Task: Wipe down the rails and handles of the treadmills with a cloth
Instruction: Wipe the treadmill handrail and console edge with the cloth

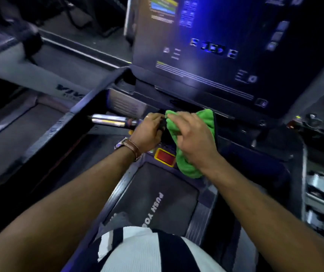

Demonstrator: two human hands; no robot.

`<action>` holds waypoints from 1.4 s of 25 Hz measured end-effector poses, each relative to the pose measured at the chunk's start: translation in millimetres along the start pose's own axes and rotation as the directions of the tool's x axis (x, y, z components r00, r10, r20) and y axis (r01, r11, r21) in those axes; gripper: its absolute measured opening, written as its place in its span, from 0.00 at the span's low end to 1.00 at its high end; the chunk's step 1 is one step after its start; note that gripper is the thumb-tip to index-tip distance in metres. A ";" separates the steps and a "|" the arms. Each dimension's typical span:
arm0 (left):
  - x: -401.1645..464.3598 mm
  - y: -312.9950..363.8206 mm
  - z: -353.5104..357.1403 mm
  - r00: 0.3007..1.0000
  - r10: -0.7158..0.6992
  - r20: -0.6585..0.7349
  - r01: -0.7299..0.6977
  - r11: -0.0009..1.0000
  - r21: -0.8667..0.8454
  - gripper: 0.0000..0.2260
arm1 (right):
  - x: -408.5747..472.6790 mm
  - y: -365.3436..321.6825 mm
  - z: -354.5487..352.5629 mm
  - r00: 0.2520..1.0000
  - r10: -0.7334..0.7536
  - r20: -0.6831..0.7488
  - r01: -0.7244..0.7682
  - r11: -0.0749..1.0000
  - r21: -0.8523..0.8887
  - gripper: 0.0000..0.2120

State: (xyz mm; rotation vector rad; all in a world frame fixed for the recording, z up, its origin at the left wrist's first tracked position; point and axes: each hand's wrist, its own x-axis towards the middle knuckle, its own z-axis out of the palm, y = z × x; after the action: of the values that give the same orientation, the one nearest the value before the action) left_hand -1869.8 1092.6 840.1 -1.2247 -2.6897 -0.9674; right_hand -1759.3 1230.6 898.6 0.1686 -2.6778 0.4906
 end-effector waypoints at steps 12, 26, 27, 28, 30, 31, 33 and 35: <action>-75.7 -208.4 -110.2 0.976 -0.217 -0.026 0.207 0.876 0.435 0.14 | 114.1 -89.2 216.7 0.858 0.201 0.473 0.064 0.871 -0.486 0.33; -80.6 -263.5 -127.4 0.989 -0.003 0.147 -0.041 0.955 0.293 0.17 | 130.2 -113.3 268.3 0.851 -0.046 0.524 0.375 0.752 -0.543 0.31; -80.6 -264.3 -127.6 0.993 -0.003 0.116 -0.026 0.969 0.245 0.17 | 129.5 -99.7 260.6 0.821 -0.135 0.554 0.449 0.753 -0.481 0.31; -80.2 -264.7 -127.5 0.997 -0.013 0.075 -0.002 0.980 0.201 0.17 | 130.6 -83.1 251.1 0.809 -0.185 0.558 0.471 0.771 -0.427 0.32; -78.7 -264.0 -128.2 0.997 -0.078 -0.015 0.079 0.987 0.138 0.18 | 140.6 -74.0 243.3 0.838 -0.086 0.539 0.364 0.824 -0.435 0.33; -78.0 -263.5 -128.9 0.991 -0.120 -0.055 0.126 0.985 0.115 0.18 | 147.2 -83.4 249.8 0.850 0.006 0.527 0.270 0.854 -0.445 0.33; -79.7 -262.5 -129.3 0.976 -0.192 -0.106 0.201 0.976 0.079 0.21 | 152.7 -112.1 273.9 0.859 0.008 0.512 0.269 0.844 -0.464 0.34; -80.5 -262.3 -131.3 0.966 -0.229 -0.120 0.237 0.970 0.061 0.21 | 146.8 -112.1 278.6 0.798 -0.179 0.575 0.476 0.772 -0.422 0.32</action>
State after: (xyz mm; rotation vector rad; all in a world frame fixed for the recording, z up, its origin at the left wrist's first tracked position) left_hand -2024.1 836.1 786.2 -0.8277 -2.7960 -0.9175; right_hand -1975.6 1018.7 757.0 0.6852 -3.0517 -0.5329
